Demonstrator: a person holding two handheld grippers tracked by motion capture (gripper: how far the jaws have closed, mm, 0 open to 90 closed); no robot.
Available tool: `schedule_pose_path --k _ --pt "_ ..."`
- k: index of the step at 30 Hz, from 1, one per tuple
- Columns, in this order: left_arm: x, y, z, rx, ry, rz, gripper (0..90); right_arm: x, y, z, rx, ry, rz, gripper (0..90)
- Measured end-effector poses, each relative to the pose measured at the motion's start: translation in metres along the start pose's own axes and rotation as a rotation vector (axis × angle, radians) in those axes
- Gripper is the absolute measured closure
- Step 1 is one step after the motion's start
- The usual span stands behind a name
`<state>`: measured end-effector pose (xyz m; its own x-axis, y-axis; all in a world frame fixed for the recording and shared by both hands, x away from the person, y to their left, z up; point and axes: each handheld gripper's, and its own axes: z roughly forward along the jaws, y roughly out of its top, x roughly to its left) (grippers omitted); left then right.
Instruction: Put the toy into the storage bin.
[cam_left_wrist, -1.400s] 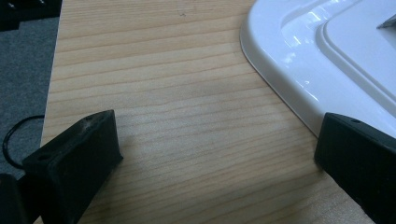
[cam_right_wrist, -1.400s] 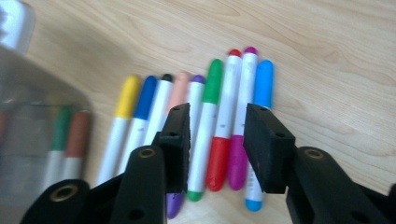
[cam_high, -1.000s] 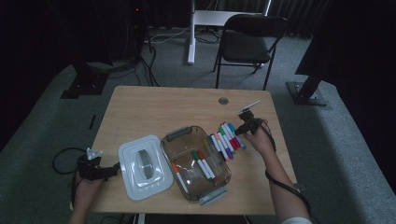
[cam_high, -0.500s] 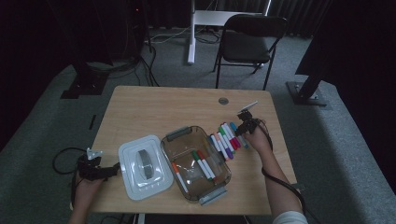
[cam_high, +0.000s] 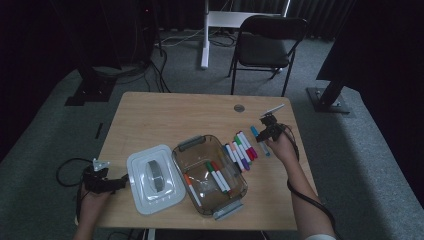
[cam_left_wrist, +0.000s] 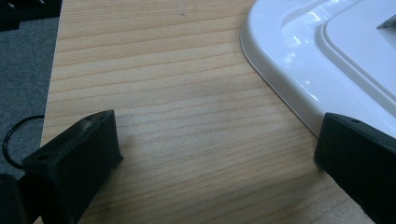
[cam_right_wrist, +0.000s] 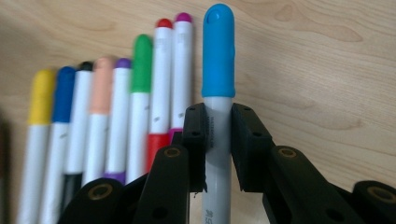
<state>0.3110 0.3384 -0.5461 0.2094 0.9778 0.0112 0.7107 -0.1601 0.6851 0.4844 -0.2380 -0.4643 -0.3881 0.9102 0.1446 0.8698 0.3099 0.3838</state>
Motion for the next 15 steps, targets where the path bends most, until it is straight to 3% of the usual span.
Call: schedule_pose_path --k 12,15 --pt "0.000 0.000 0.000 -0.001 0.000 -0.001 0.5 0.032 -0.006 -0.056 -0.115 0.049 -0.045 76.6" --pt "0.000 0.000 0.000 0.000 0.000 0.000 0.5 0.057 -0.005 -0.083 -0.148 0.091 -0.080 76.6"
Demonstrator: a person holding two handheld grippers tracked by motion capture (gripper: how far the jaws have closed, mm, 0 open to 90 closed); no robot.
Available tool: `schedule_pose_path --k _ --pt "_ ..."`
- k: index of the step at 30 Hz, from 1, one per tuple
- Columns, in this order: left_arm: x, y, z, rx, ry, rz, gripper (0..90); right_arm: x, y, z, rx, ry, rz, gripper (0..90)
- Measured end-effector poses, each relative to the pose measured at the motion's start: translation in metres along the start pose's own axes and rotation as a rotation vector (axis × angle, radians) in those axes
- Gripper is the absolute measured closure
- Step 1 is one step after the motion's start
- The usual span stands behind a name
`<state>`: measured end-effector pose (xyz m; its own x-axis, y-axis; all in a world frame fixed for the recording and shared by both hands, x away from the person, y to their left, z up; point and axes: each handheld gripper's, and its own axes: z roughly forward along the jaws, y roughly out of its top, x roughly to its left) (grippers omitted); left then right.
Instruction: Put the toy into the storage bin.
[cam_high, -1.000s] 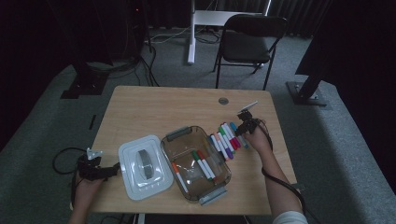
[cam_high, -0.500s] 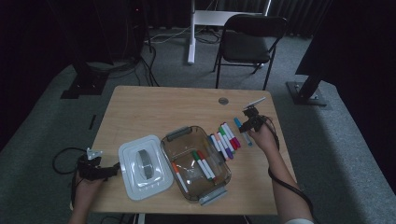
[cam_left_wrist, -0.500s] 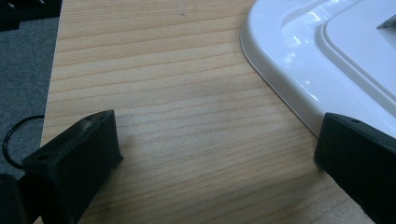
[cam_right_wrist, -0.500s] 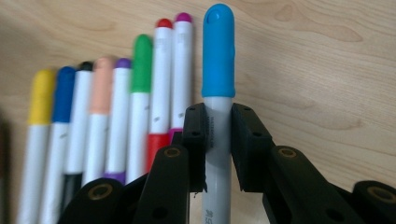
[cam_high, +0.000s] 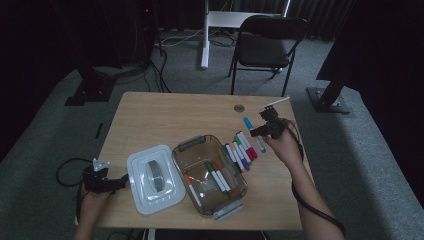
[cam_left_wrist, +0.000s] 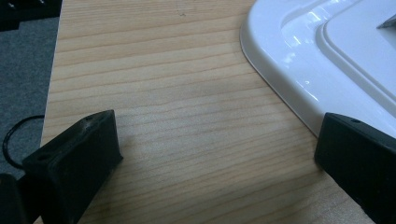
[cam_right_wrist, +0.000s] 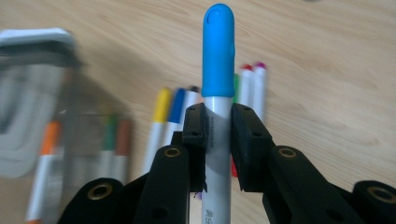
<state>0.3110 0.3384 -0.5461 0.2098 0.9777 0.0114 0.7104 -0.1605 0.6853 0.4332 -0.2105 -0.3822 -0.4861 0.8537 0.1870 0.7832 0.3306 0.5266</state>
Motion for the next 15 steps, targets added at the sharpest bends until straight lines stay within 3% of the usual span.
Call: schedule_pose_path --k 2,4,5,15 --pt "0.000 0.000 0.000 0.000 0.000 0.000 0.6 0.014 0.004 -0.009 -0.010 0.030 -0.021 76.6" --pt "0.000 0.000 0.000 -0.002 0.001 0.000 0.6 0.019 0.006 -0.012 -0.014 0.043 -0.027 76.6" --pt "0.000 0.000 0.000 -0.002 0.001 -0.001 0.6 0.036 0.009 -0.019 -0.014 0.058 -0.059 76.6" --pt "0.000 0.000 0.000 0.000 0.000 -0.001 0.5 0.104 0.012 -0.033 -0.035 0.148 -0.160 76.5"
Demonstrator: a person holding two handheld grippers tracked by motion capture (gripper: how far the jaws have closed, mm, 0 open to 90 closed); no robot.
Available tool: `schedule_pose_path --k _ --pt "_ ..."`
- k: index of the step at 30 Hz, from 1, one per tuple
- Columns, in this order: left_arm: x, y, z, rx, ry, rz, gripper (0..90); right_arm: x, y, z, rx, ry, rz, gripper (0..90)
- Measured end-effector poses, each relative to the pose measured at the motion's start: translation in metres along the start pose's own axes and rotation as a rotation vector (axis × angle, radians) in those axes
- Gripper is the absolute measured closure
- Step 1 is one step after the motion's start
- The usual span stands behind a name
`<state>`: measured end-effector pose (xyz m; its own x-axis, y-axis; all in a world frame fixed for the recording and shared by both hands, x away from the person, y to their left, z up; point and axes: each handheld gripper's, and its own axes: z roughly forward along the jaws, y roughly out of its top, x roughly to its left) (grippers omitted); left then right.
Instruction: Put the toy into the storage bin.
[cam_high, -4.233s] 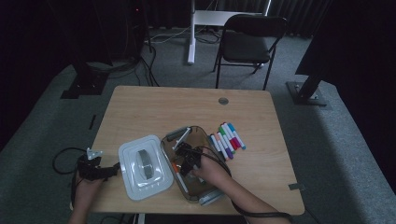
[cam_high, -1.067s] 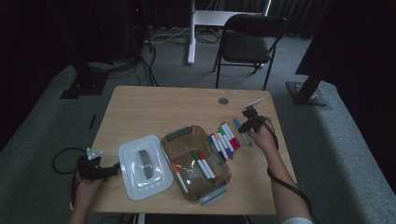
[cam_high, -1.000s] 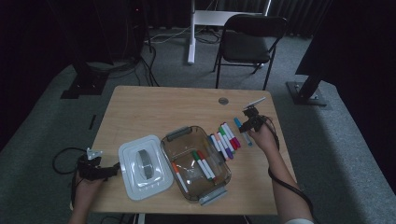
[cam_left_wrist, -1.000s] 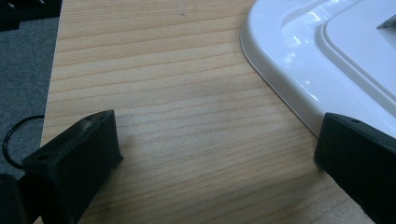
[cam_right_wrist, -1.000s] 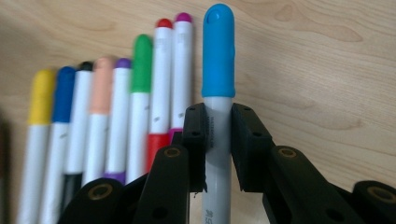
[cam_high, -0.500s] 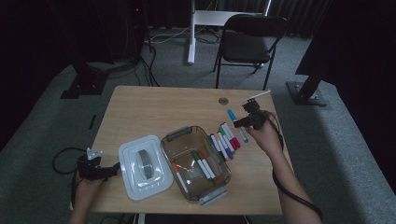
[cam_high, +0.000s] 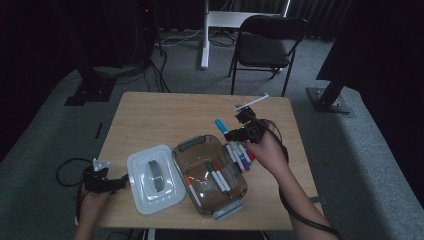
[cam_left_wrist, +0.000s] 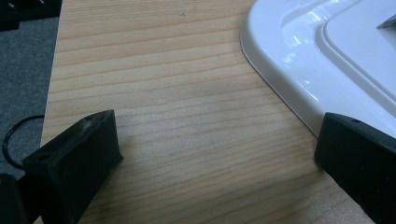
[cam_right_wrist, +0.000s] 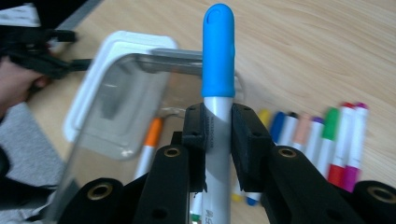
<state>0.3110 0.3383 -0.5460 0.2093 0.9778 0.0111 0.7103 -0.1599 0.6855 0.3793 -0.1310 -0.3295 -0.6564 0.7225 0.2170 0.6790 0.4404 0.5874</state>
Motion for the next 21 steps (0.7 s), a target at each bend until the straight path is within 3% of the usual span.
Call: schedule_pose_path --k 8,21 --pt "0.000 0.000 0.000 0.000 0.000 0.000 0.6 0.039 0.002 0.025 0.033 0.087 -0.049 76.6" --pt "0.000 0.000 0.000 0.000 0.000 0.000 0.6 0.072 -0.012 0.092 0.164 0.151 -0.065 76.5"
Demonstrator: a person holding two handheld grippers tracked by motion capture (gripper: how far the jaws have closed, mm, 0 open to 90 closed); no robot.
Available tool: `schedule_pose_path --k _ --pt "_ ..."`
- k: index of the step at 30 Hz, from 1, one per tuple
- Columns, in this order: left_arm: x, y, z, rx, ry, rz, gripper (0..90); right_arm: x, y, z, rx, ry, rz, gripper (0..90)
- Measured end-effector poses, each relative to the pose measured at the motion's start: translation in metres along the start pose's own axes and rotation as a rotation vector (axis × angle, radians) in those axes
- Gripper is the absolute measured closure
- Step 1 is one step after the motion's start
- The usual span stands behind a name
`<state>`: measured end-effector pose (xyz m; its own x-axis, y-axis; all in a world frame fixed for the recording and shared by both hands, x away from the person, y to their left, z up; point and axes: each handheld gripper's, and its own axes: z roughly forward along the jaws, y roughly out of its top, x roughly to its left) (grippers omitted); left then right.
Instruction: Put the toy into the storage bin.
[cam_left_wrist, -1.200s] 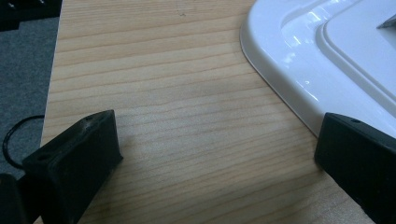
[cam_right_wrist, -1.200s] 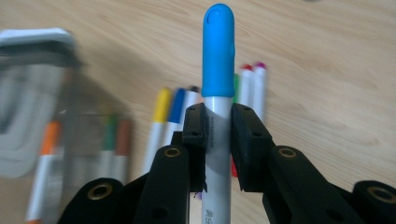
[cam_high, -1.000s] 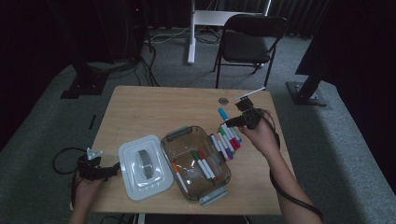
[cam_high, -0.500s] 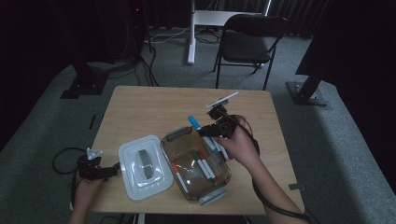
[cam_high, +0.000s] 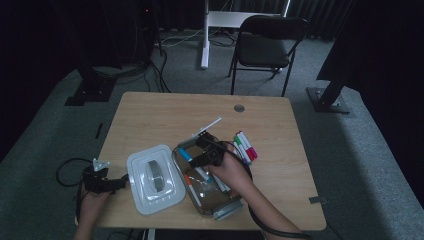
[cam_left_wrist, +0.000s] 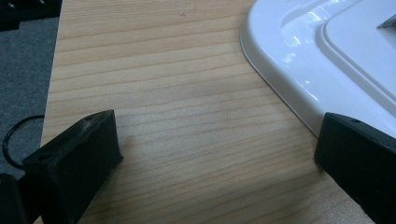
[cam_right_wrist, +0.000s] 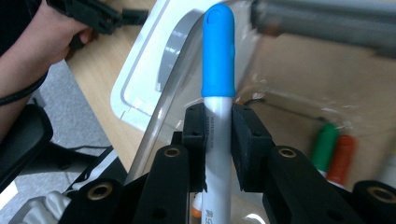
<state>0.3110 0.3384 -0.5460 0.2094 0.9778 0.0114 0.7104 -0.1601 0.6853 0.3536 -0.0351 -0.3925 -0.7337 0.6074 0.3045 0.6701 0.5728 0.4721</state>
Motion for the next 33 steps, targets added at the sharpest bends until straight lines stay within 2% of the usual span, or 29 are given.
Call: schedule_pose_path --k 4,11,18,29,33 --pt "0.000 0.000 0.000 0.000 0.000 0.000 0.6 0.000 -0.001 0.015 0.034 -0.007 0.005 76.6" --pt "0.000 0.000 0.000 -0.001 0.000 0.000 0.5 -0.005 -0.006 0.047 0.130 -0.036 0.026 76.5" --pt "0.000 0.000 0.000 0.000 0.000 -0.001 0.5 -0.014 -0.013 0.071 0.220 -0.044 0.049 76.5" --pt "0.000 0.000 0.000 0.000 0.000 0.000 0.5 -0.010 -0.013 0.086 0.294 -0.107 0.010 75.8" --pt "0.000 0.000 0.000 0.000 0.000 0.000 0.6 -0.010 -0.014 0.091 0.335 -0.106 0.011 75.3"
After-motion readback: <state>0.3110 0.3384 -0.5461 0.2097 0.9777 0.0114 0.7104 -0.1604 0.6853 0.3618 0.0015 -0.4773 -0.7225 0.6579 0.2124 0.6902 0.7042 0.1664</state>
